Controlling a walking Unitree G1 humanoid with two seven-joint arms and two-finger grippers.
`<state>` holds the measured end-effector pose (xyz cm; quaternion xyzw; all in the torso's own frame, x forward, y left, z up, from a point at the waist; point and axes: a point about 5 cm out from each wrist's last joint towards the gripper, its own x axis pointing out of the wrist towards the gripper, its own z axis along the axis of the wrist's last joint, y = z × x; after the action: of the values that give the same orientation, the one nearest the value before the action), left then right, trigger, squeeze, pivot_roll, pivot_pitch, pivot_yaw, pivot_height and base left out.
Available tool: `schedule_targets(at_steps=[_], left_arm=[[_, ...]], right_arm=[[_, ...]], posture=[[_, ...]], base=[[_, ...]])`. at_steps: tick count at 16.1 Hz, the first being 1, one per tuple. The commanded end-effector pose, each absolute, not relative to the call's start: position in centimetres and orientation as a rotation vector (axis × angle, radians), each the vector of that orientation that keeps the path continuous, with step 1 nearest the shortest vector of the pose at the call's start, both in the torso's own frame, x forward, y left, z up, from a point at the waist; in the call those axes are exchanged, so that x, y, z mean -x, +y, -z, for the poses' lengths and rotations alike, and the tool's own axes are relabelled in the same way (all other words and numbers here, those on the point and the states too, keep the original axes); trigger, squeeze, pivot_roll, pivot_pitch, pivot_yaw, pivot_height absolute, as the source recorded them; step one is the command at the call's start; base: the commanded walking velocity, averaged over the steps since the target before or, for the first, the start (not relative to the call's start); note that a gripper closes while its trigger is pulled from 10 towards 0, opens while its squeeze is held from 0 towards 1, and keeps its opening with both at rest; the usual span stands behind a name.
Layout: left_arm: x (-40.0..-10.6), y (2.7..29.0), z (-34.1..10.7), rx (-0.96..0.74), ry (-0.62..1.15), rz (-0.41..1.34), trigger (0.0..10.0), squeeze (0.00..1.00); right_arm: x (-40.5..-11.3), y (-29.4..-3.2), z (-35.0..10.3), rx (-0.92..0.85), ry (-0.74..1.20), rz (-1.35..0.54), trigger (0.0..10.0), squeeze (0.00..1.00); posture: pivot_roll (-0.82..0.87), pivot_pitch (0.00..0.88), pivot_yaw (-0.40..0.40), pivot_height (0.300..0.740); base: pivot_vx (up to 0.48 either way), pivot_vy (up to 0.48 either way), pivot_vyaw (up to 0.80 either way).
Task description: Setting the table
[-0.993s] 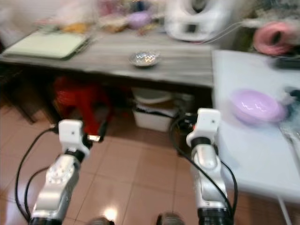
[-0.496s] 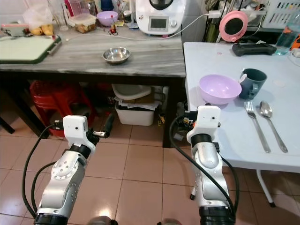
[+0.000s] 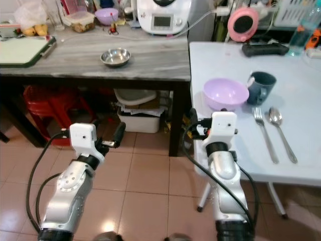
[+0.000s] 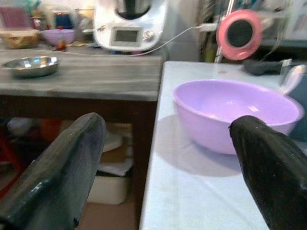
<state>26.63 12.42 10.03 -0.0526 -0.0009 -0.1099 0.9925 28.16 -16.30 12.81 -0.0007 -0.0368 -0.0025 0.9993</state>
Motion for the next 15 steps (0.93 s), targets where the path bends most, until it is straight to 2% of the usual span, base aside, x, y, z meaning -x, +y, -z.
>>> schedule_targets(at_steps=[1, 4, 8, 10, 14, 15], left_arm=[[-26.7, 12.6, -10.1, 0.104, 0.000, 0.215, 10.0, 0.00], [-26.8, 12.7, -10.2, 0.098, -0.003, 0.220, 10.0, 0.00], [-26.9, 12.7, -10.3, 0.081, -0.010, 0.224, 10.0, 0.00], [-26.9, 12.7, -10.2, 0.071, -0.009, 0.221, 10.0, 0.00], [-27.0, 12.9, -10.3, 0.064, -0.010, 0.215, 10.0, 0.00], [-27.0, 13.0, -10.2, 0.074, -0.002, 0.206, 10.0, 0.00]], right_arm=[[-28.3, -16.0, -13.4, 0.007, -0.097, -0.007, 10.0, 0.00], [-28.5, -15.2, -15.0, 0.076, -0.170, -0.063, 10.0, 0.00], [-28.9, -15.0, -15.6, 0.055, -0.184, -0.063, 10.0, 0.00], [-29.0, -14.9, -15.6, 0.054, -0.183, -0.066, 10.0, 0.00], [-29.1, -14.7, -15.6, 0.051, -0.181, -0.073, 10.0, 0.00], [-29.0, -14.6, -15.5, 0.051, -0.179, -0.079, 10.0, 0.00]], posture=[[-0.04, 0.022, 0.027, 0.740], [-0.04, 0.017, 0.029, 0.740], [-0.03, 0.013, 0.029, 0.740], [-0.03, 0.013, 0.031, 0.740], [-0.03, 0.022, 0.032, 0.740], [-0.02, 0.023, 0.031, 0.740]], base=[[0.000, -0.315, 0.00], [0.000, -0.419, 0.00], [0.000, -0.427, 0.00], [0.322, -0.349, 0.00], [0.376, 0.000, 0.00], [0.000, 0.000, 0.00]])
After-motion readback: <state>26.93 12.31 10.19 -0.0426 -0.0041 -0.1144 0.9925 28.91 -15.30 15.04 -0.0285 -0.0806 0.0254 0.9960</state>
